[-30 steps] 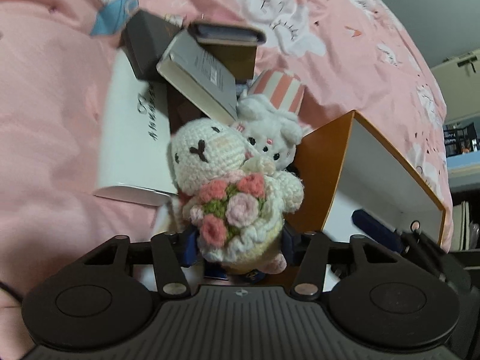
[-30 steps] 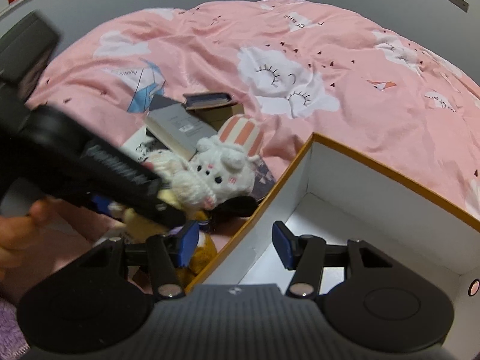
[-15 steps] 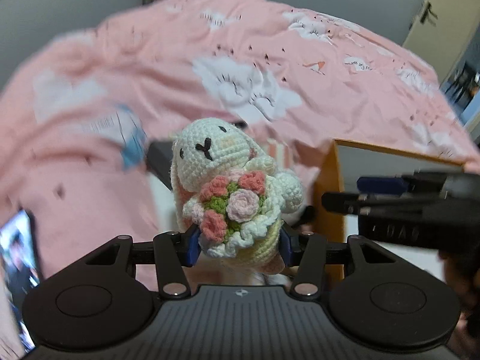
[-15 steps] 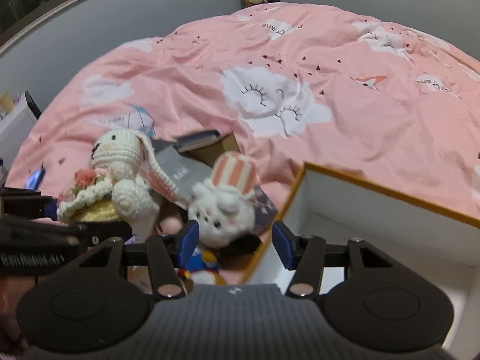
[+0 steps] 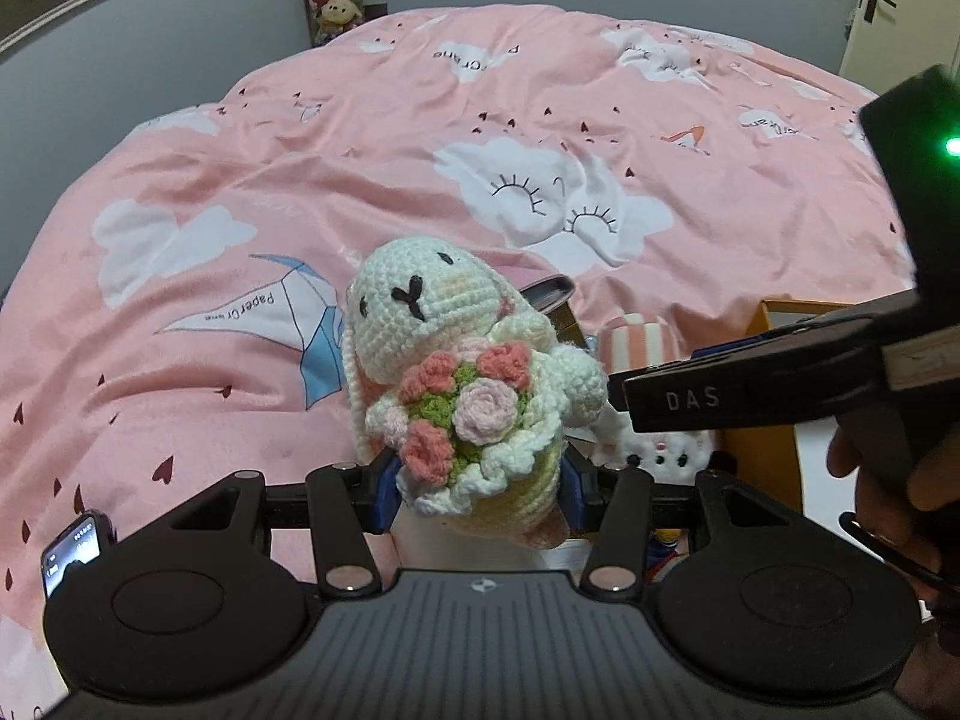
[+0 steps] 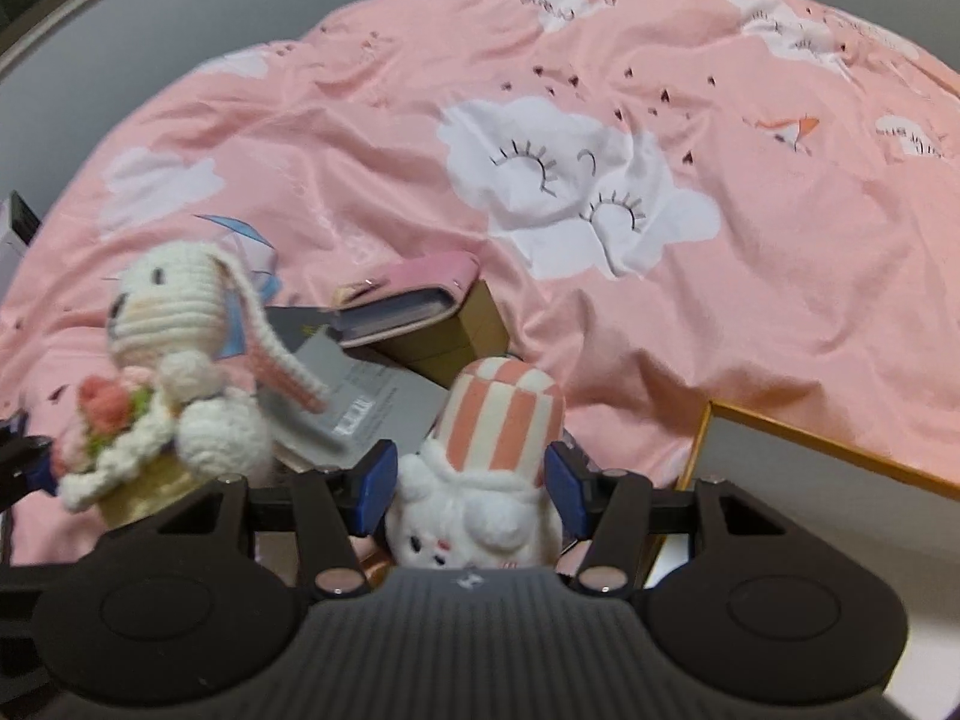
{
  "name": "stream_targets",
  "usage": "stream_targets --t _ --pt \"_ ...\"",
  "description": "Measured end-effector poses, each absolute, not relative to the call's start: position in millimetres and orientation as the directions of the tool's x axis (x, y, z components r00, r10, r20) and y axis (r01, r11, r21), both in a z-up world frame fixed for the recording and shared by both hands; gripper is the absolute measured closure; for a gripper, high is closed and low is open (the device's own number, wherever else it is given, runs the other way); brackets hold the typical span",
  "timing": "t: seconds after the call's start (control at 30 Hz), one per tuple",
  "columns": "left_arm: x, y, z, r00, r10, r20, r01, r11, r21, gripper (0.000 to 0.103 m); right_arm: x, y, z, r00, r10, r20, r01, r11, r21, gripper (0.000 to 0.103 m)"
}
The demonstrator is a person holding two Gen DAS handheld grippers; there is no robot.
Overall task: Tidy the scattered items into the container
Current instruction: 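Carry the bunny with the left gripper while the right gripper carries the striped-hat plush into the box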
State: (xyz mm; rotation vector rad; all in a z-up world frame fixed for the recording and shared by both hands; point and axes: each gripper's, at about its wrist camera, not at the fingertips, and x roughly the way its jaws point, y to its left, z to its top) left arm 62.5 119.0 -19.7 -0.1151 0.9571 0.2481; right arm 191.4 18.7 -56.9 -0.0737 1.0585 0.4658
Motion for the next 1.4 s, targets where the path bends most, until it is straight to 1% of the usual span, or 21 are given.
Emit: stream_targets --t 0.13,0.27,0.3,0.33,0.4,0.53,0.73,0.93,1.0,1.17,1.27,1.4 --pt "63.4 125.9 -25.6 0.545 0.146 -0.825 -0.267 0.964 -0.006 0.045 201.5 22.9 -68.7 0.382 0.312 -0.87 -0.384 0.91 0.158 0.035" --pt "63.6 131.3 -27.6 0.55 0.138 -0.824 -0.277 0.961 -0.024 0.045 207.5 27.8 -74.1 0.388 0.298 -0.872 -0.386 0.912 0.14 0.034" --pt "63.5 132.2 -27.4 0.551 0.135 -0.824 -0.278 0.96 -0.028 0.045 208.1 29.0 -74.9 0.393 0.295 -0.871 -0.388 0.912 0.134 0.034" --pt "63.3 132.2 -27.2 0.552 0.133 -0.823 -0.277 0.961 -0.031 0.045 208.4 29.6 -75.5 0.398 0.291 -0.87 -0.388 0.913 0.128 0.038" --pt "63.2 131.5 -26.7 0.553 0.132 -0.822 -0.273 0.962 -0.03 0.045 206.9 28.5 -74.4 0.416 0.288 -0.862 -0.388 0.914 0.118 0.048" --pt "61.2 129.7 -25.1 0.558 0.128 -0.82 -0.27 0.962 -0.034 0.045 200.1 23.3 -70.1 0.426 0.313 -0.849 -0.401 0.906 0.133 0.054" --pt "55.1 120.8 -13.4 0.588 0.137 -0.797 -0.252 0.968 -0.02 0.045 181.3 9.9 -47.5 0.479 0.34 -0.809 -0.397 0.906 0.146 0.054" --pt "47.1 103.8 5.8 0.644 0.128 -0.754 -0.203 0.979 -0.008 0.045 156.3 -18.2 -4.9 0.544 0.407 -0.733 -0.392 0.896 0.207 0.054" --pt "44.7 94.8 13.4 0.671 0.113 -0.733 -0.17 0.985 -0.003 0.045 146.4 -32.1 10.3 0.561 0.43 -0.707 -0.385 0.892 0.237 0.054" --pt "39.6 68.2 26.4 0.723 0.048 -0.689 -0.069 0.998 -0.003 0.045 120.6 -71.5 43.7 0.625 0.426 -0.654 -0.356 0.901 0.247 0.054" --pt "37.6 47.9 30.2 0.744 -0.006 -0.668 0.015 1.0 0.007 0.045 107.6 -96.4 54.0 0.648 0.395 -0.651 -0.321 0.917 0.238 0.054" --pt "38.7 18.6 25.9 0.733 -0.078 -0.676 0.121 0.993 0.016 0.045 93.7 -129.4 51.3 0.647 0.338 -0.684 -0.242 0.941 0.237 0.054"
